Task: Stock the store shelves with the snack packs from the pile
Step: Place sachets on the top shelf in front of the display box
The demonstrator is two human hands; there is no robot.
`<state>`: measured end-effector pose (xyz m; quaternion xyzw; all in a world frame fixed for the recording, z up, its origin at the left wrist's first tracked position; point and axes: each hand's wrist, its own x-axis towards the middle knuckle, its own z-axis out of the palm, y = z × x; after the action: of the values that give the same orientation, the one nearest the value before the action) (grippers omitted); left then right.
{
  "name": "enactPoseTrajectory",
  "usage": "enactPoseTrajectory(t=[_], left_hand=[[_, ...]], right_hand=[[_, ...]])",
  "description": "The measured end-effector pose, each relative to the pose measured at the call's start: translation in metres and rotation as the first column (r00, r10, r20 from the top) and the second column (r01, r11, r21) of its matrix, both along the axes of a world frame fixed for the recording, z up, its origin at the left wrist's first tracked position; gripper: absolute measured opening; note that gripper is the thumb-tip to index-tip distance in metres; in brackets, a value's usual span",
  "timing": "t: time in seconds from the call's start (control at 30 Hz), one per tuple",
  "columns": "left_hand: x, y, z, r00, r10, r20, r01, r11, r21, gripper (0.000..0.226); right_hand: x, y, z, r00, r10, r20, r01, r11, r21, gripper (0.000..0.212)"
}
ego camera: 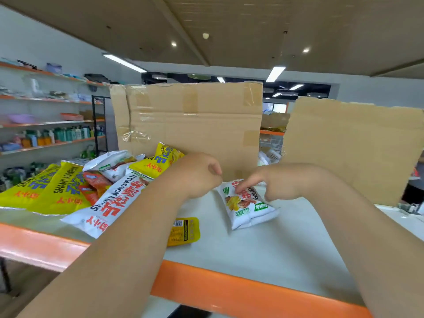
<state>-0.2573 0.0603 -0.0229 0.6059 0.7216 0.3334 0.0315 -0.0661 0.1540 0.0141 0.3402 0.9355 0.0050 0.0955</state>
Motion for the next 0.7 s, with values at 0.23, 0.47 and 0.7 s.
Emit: enactPoseTrajectory(t=[0.23,0.47,0.7], left_hand=[[-0.01,-0.048,0.018,0.96,-0.115,-0.256,-0.011,0.896,-0.443,0.033],[-0.007,-0.08,0.017,0.926,-0.211,-0.312,-0.055,0.743,-0.667,0.067],[0.002,-0.058,0.008,0.952,-0.293,0.093,0.307,0.904,-0.299,0.042]], right_hand=[[-0.004,-0.003,0.004,0.989,-0.15,-0.001,0.149,0.983,0.103,0.05],[-0.011,0.0,-0.017,0.997,-0.068,-0.03,0.068,0.998,0.002,0.075],[-0.004,0.014,-0.019,0.993,-0.121,-0.005,0.121,0.993,0.006,0.096]])
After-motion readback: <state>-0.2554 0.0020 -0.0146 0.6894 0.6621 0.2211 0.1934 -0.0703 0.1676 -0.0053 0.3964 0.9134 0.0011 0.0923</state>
